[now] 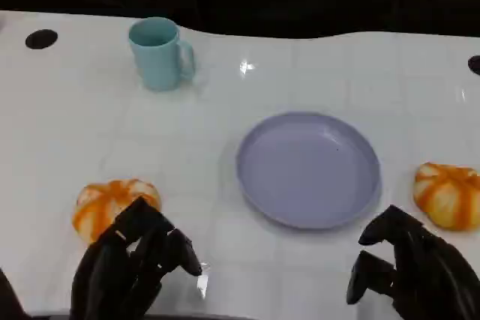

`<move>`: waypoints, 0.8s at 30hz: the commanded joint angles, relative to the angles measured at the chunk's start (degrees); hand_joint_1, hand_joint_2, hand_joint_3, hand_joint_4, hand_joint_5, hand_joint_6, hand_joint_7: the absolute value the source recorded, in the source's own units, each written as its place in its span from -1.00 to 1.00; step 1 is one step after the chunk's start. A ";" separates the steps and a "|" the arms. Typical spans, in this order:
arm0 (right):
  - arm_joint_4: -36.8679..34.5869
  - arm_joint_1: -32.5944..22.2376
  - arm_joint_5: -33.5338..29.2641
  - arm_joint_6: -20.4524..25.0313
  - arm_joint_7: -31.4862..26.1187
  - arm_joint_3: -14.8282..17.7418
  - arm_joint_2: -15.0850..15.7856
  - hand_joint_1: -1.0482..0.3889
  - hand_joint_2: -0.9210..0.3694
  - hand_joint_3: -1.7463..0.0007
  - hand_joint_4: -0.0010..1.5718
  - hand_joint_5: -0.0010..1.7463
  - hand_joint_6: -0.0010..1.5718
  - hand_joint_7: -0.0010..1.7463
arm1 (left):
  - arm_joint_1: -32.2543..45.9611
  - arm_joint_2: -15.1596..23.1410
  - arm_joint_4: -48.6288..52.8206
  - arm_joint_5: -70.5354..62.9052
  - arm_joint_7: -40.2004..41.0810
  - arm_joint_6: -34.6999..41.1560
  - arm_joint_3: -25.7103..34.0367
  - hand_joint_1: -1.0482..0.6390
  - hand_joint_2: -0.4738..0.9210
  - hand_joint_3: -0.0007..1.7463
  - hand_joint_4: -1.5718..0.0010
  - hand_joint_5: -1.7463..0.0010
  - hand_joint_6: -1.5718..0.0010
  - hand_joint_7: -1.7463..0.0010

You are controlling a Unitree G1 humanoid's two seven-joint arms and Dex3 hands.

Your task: Grasp the bread from the table and place it into the plate.

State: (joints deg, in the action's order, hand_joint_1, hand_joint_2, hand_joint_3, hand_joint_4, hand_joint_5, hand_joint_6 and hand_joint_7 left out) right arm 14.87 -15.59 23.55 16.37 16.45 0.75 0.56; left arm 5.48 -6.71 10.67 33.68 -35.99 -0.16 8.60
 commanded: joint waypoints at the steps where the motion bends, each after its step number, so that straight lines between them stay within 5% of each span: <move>1: 0.95 -0.35 -0.13 -0.23 -0.29 0.42 0.67 -0.28 -1.00 0.48 -0.09 1.00 -0.46 0.97 | 0.57 0.75 -0.80 -0.09 0.33 0.13 0.29 -0.38 1.00 -0.63 0.08 -1.00 0.24 -0.70; 24: 1.15 -0.34 0.73 0.47 -0.29 0.63 0.56 -0.28 -1.00 0.48 -0.09 1.00 -0.47 0.99 | 0.69 0.82 -1.07 -0.39 0.74 0.33 0.22 -0.39 1.00 -0.65 0.07 -1.00 0.20 -0.70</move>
State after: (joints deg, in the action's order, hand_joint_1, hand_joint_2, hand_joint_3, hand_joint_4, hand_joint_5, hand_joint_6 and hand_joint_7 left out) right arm 15.25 -15.66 23.72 16.52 16.30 0.74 0.59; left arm 5.51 -6.44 10.54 33.49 -35.97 0.11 8.58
